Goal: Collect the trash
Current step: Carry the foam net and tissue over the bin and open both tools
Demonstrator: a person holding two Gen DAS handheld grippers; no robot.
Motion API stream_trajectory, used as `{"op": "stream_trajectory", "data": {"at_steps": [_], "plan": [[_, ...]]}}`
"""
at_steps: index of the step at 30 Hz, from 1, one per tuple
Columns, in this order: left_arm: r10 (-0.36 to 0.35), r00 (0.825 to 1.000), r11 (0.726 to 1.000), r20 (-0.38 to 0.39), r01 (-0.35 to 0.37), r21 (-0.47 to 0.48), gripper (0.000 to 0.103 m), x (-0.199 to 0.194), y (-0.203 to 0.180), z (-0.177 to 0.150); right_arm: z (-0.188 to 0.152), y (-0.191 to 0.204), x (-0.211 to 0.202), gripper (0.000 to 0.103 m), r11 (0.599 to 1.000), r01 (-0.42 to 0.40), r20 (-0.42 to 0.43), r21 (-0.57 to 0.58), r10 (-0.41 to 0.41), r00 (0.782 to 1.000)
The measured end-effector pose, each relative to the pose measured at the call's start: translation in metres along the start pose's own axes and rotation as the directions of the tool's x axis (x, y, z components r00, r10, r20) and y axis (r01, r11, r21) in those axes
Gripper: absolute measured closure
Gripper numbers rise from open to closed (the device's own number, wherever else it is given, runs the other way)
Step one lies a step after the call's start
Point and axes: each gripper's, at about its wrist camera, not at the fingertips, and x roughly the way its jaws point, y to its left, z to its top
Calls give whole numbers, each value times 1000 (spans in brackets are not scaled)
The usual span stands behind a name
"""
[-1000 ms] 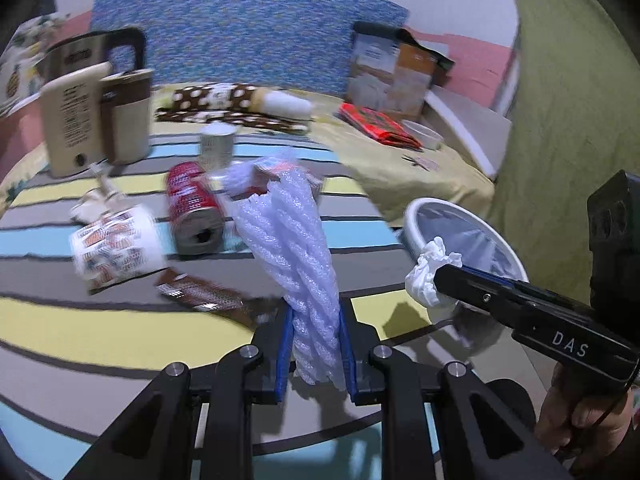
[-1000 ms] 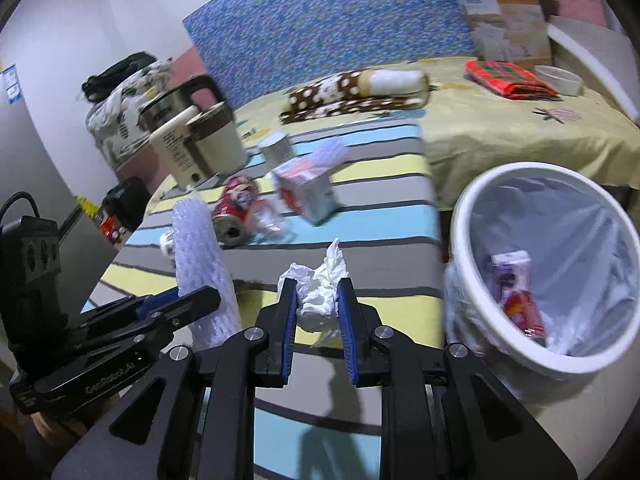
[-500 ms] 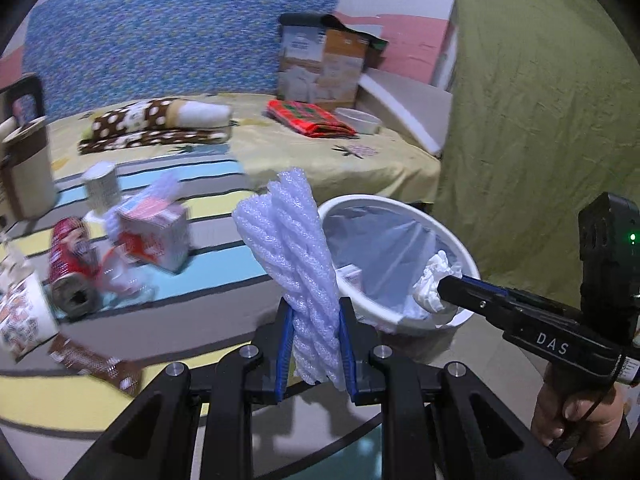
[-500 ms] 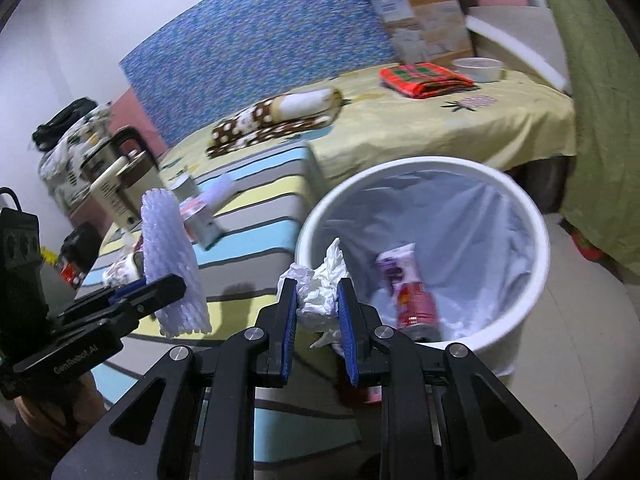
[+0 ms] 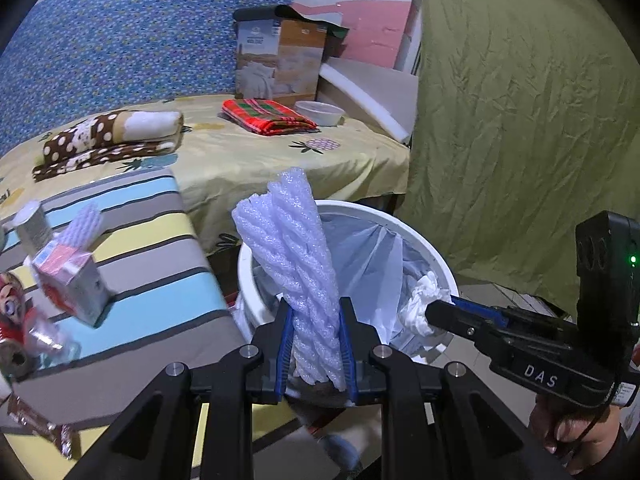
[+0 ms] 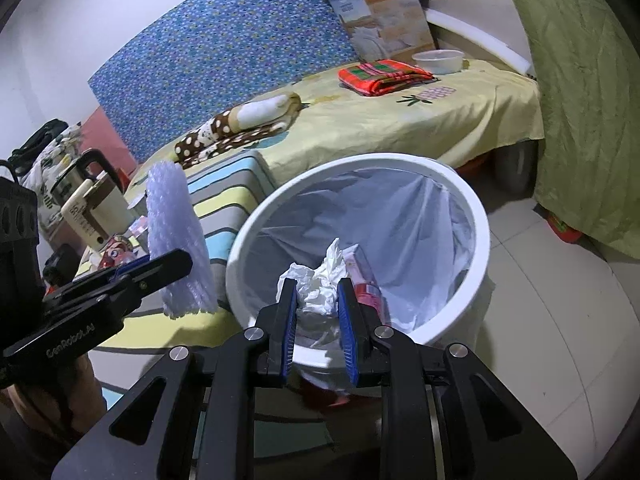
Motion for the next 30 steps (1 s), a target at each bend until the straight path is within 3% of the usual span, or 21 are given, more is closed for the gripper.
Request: {"op": "stream_trajectory", "data": {"at_steps": [12, 19, 30], "plan": [[-28, 999, 999, -38, 29, 32, 80, 30, -6, 2, 0, -17, 7, 80, 999, 40, -17, 26, -39, 999], [-76, 996, 997, -44, 77, 25, 57, 34, -7, 1, 1, -18, 8, 72, 999, 42, -27, 23, -41, 999], [-97, 995, 994, -22, 96, -47, 57, 15, 7, -1, 2, -20, 2, 68, 999, 50, -5, 19, -50, 999]]}}
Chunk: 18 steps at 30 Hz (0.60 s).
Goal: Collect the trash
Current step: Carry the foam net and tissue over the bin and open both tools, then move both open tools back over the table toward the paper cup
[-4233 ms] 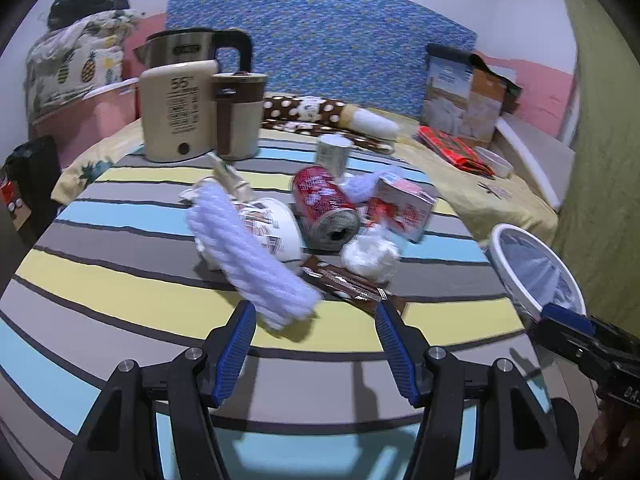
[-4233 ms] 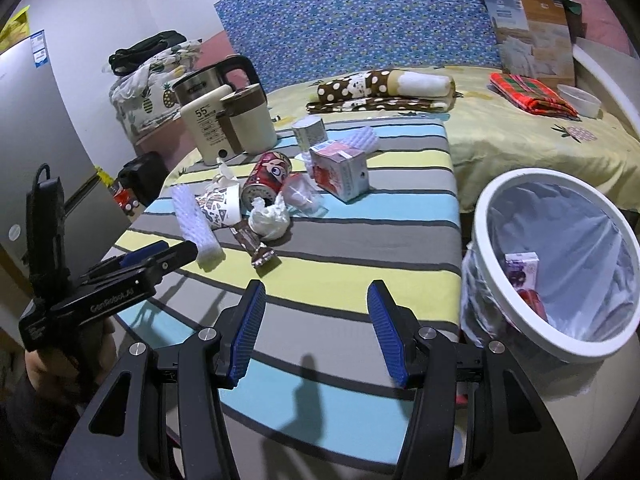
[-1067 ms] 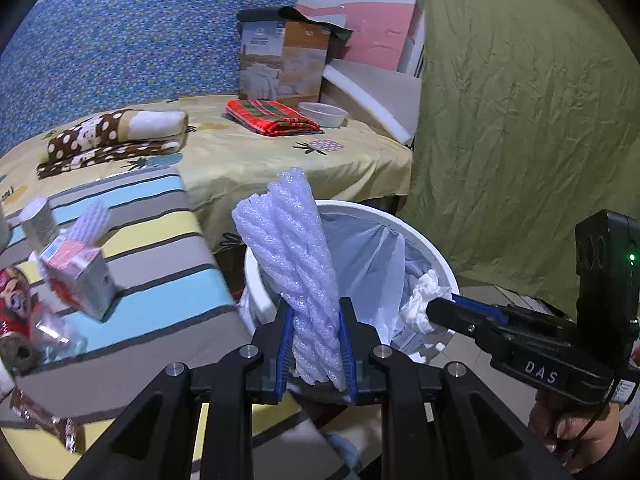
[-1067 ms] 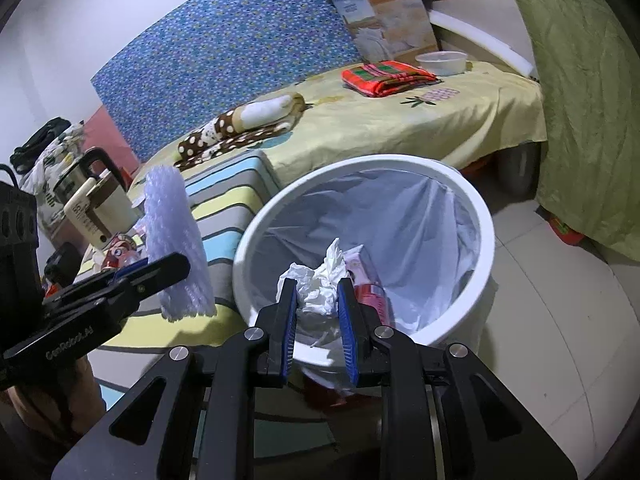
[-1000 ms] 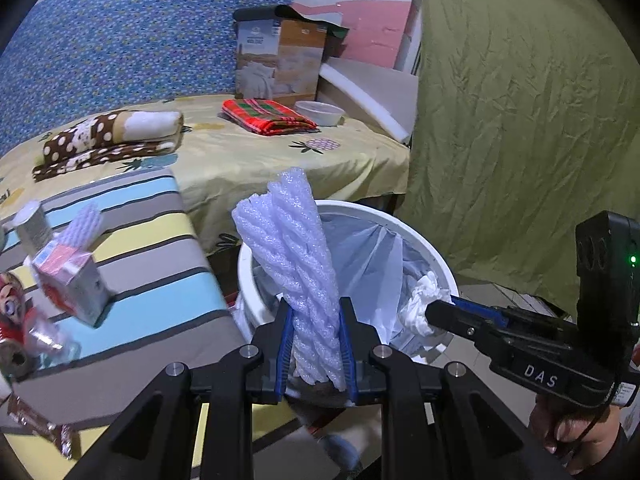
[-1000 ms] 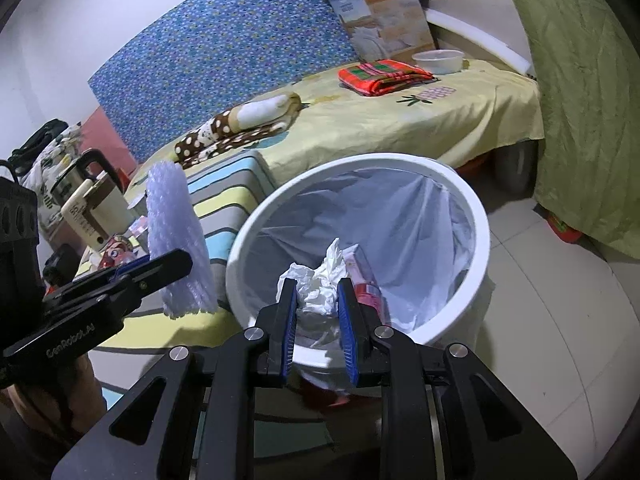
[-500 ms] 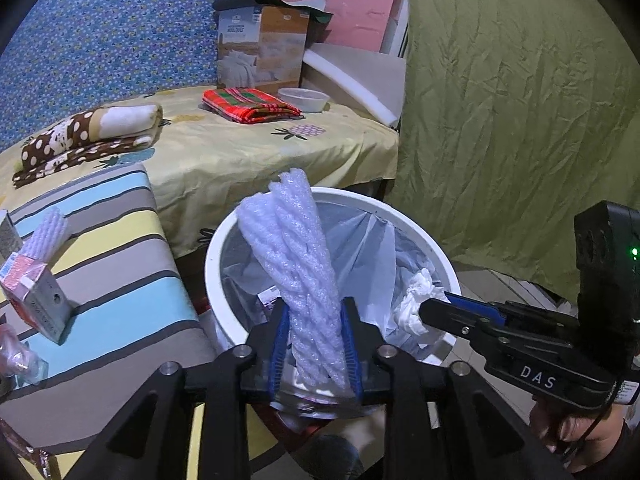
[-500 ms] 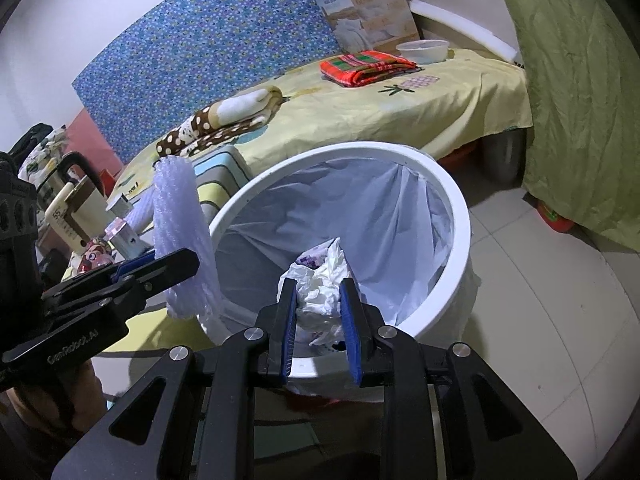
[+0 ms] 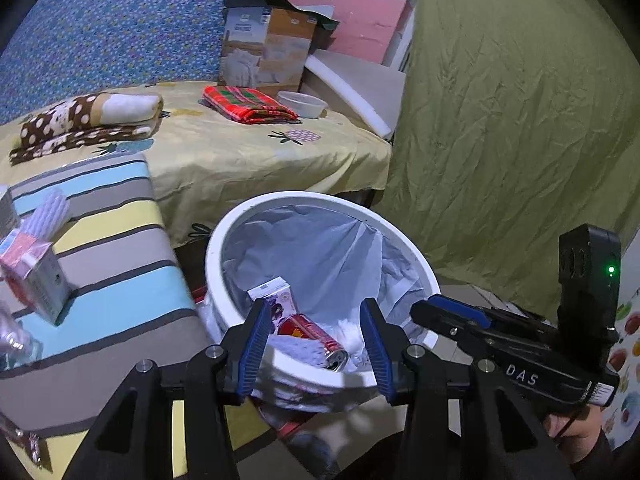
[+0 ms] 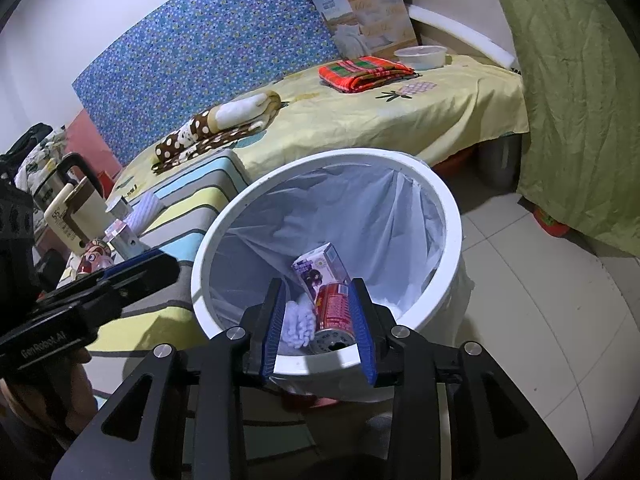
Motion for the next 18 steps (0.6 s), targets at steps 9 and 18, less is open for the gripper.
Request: {"op": "stream_trajectory", "data": {"at_steps": [9, 18], "plan": [[58, 998, 997, 16, -57, -48, 57, -33, 17, -17, -1, 16, -9, 68, 999, -29, 16, -33, 29, 999], [147, 988, 986, 46, -143, -86, 57, -68, 33, -37, -7, 46, -17, 68, 992, -82, 7, -93, 83, 996]]}}
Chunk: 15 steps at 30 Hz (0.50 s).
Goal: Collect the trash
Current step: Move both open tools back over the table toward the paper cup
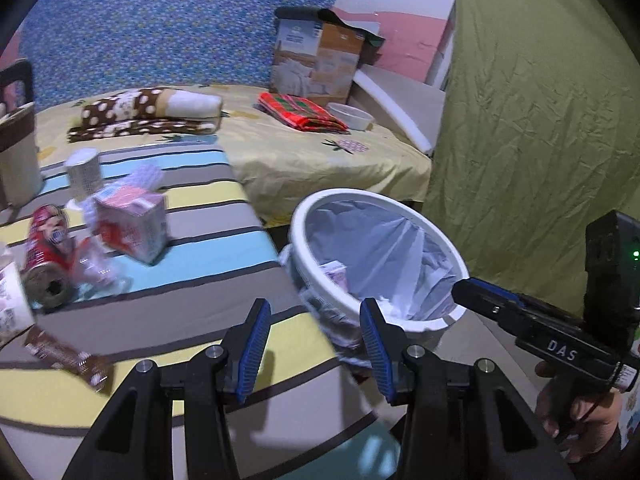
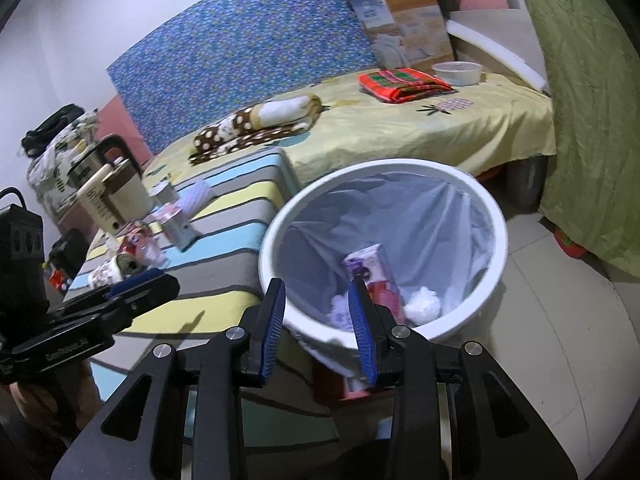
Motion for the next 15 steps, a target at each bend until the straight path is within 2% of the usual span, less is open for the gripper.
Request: {"op": "stream_trajectory", "data": {"at_steps": [6, 15], "plan": [[73, 997, 997, 32, -72, -16, 57, -26, 16, -11, -3, 21, -1, 68, 998, -43, -13, -42, 43, 999], [131, 990, 991, 54, -129, -46, 57, -55, 33, -25, -10, 54, -3, 65, 988, -107, -20, -110, 105, 994]]}}
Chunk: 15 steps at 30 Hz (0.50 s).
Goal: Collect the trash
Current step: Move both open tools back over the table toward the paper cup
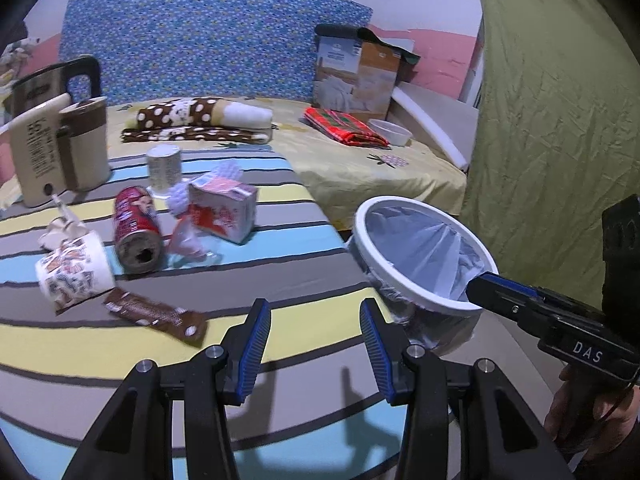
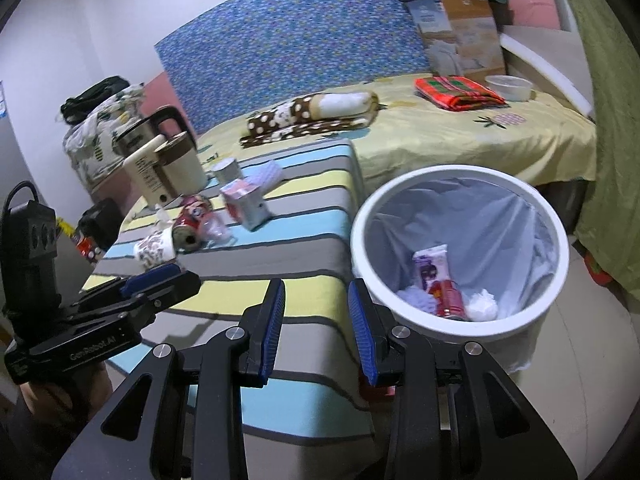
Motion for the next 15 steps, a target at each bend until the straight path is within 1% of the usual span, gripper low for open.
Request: {"op": "stream_trajectory", "data": {"at_steps": [2, 3, 15], "plan": [[13, 1000, 1000, 3, -12, -10, 57, -6, 6, -3, 0, 7, 1, 58, 1000, -15, -6, -10, 15, 1000], [20, 1000, 1000, 4, -20, -16, 57, -8, 8, -5, -1, 9, 1, 57, 1000, -22, -8, -15, 22, 1000], [110, 993, 991, 30, -107, -79, 57, -35, 45, -12, -4, 49, 15, 57, 992, -98, -52, -83, 94, 994]]}}
